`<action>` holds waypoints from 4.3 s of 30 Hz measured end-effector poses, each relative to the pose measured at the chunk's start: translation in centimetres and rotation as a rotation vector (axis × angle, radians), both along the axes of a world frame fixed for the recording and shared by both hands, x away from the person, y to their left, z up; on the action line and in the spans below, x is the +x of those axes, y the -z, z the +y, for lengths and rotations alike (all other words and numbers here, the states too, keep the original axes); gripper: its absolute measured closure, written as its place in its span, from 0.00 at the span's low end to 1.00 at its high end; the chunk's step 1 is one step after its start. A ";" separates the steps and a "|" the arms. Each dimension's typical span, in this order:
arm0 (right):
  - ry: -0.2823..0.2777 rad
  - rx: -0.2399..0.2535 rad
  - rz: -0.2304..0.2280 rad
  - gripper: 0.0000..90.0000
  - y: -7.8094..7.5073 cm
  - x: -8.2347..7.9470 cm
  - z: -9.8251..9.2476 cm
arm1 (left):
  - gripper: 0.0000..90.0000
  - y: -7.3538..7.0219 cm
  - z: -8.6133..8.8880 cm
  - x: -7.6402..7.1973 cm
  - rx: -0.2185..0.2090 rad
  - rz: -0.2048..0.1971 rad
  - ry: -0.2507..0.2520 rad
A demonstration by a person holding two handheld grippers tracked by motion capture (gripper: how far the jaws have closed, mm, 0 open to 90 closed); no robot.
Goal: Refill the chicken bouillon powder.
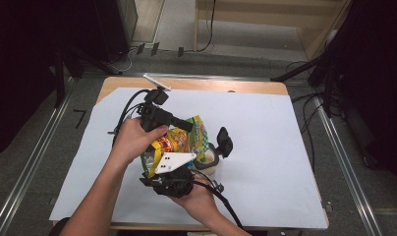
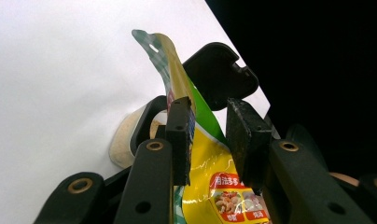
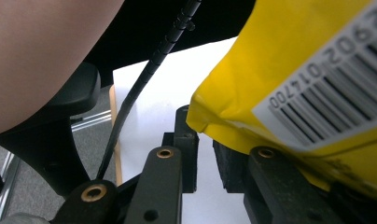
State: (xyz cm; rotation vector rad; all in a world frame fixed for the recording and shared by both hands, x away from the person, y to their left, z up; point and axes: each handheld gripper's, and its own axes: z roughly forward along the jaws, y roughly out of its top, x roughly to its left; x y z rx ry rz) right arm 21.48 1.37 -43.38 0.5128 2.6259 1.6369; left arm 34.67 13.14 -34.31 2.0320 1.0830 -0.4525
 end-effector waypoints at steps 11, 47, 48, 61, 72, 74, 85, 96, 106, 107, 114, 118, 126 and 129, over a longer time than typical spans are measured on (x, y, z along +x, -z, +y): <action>0.003 0.005 0.007 0.90 -0.1 0.1 -0.2 | 0.79 0.2 -0.2 0.3 -0.002 0.011 0.001; 0.006 -0.014 0.018 0.89 -0.2 0.4 -0.7 | 0.79 0.0 -0.8 0.4 0.009 -0.007 0.007; 0.004 -0.015 0.023 0.88 -0.2 0.4 -0.7 | 0.79 0.0 -0.8 0.4 0.009 -0.013 0.005; 0.013 -0.025 0.032 0.88 0.0 0.8 -0.8 | 0.79 0.2 -0.9 0.6 0.009 -0.018 -0.004; 0.016 -0.021 0.026 0.89 0.1 0.7 -0.8 | 0.79 0.2 -0.9 0.5 0.009 -0.018 0.000; 0.021 -0.020 0.017 0.89 0.2 0.7 -0.8 | 0.79 0.2 -0.9 0.5 0.009 -0.016 0.001; 0.025 -0.020 0.020 0.89 0.2 0.7 -0.7 | 0.79 0.3 -0.9 0.5 0.005 -0.015 -0.002; 0.028 -0.011 0.019 0.89 0.1 0.6 -0.6 | 0.79 0.2 -0.8 0.5 0.004 -0.011 0.002; 0.026 -0.009 0.020 0.89 0.0 0.6 -0.6 | 0.79 0.1 -0.7 0.5 0.006 -0.012 0.002; 0.026 -0.009 0.021 0.89 0.0 0.6 -0.6 | 0.79 0.1 -0.7 0.5 0.005 -0.009 0.002; 0.018 -0.005 0.037 0.89 -0.2 0.5 -0.6 | 0.78 0.1 -0.7 0.5 0.002 0.000 0.006; 0.017 -0.005 0.034 0.89 -0.2 0.4 -0.5 | 0.78 0.2 -0.6 0.5 0.002 0.002 0.007; 0.015 -0.005 0.032 0.89 -0.3 0.3 -0.5 | 0.78 0.2 -0.7 0.5 -0.005 0.013 0.015; 0.012 -0.005 0.034 0.89 -0.3 0.3 -0.5 | 0.78 0.3 -0.6 0.6 -0.008 0.020 0.016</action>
